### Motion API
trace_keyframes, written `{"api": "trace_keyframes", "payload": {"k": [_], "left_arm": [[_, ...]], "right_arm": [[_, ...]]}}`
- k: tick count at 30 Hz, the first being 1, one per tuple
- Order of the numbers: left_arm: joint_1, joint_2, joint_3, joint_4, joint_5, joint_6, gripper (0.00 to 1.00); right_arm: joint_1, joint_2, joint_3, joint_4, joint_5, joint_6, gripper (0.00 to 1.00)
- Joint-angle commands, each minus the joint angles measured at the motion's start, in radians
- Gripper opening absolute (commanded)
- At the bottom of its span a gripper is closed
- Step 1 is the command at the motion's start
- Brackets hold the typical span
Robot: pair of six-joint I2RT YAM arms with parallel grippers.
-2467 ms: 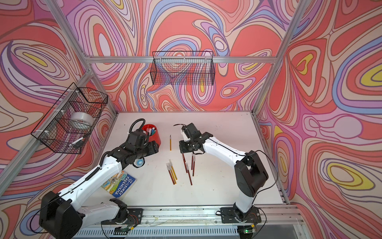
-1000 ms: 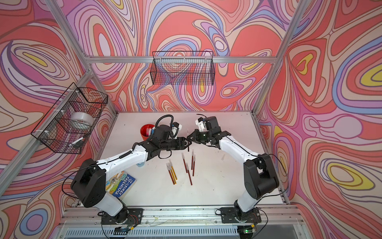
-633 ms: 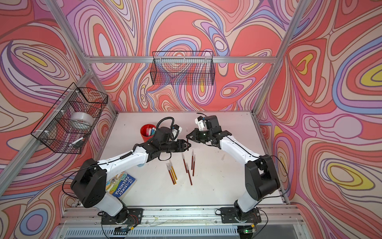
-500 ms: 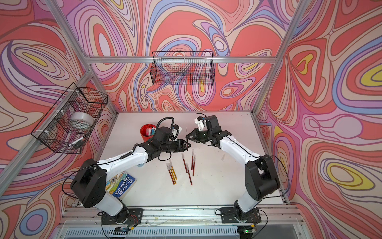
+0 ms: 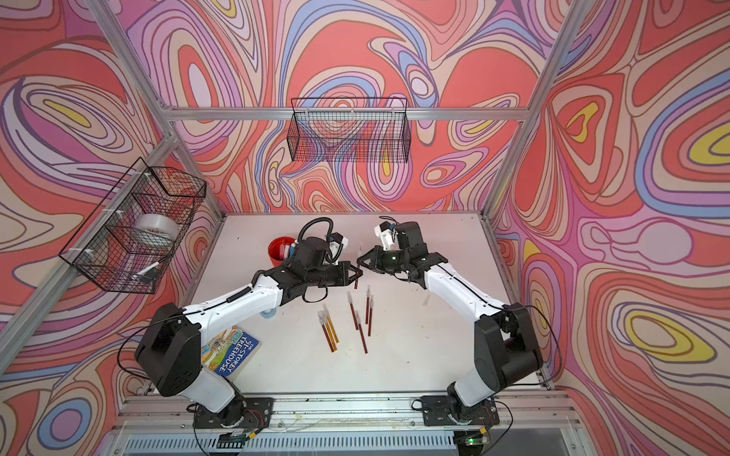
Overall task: Remove protective caps from carving knives
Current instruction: Remove the protective sleeve from the carving knife.
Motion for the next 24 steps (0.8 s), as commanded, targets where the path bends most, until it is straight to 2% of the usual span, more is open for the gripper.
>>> {"api": "trace_keyframes", "payload": {"k": [1, 4, 10, 14, 19, 24], "left_arm": [[-0.005, -0.021, -0.008, -0.006, -0.007, 0.003, 0.0], [-0.005, -0.032, -0.021, -0.01, -0.013, 0.006, 0.0], [-0.006, -0.043, -0.027, -0.022, -0.012, 0.017, 0.0], [-0.006, -0.049, -0.027, -0.03, -0.015, 0.023, 0.0], [-0.006, -0.057, -0.027, -0.034, -0.015, 0.03, 0.0], [-0.006, -0.063, -0.027, -0.041, -0.012, 0.034, 0.0]], "right_arm": [[0.001, -0.012, 0.005, 0.021, -0.002, -0.007, 0.39], [-0.004, 0.007, 0.036, 0.009, 0.002, -0.015, 0.45], [-0.014, 0.055, 0.147, -0.06, 0.037, -0.055, 0.44], [-0.019, 0.088, 0.214, -0.101, 0.065, -0.076, 0.34], [-0.019, 0.123, 0.245, -0.112, 0.056, -0.076, 0.27], [-0.019, 0.119, 0.244, -0.109, 0.051, -0.071, 0.12]]}}
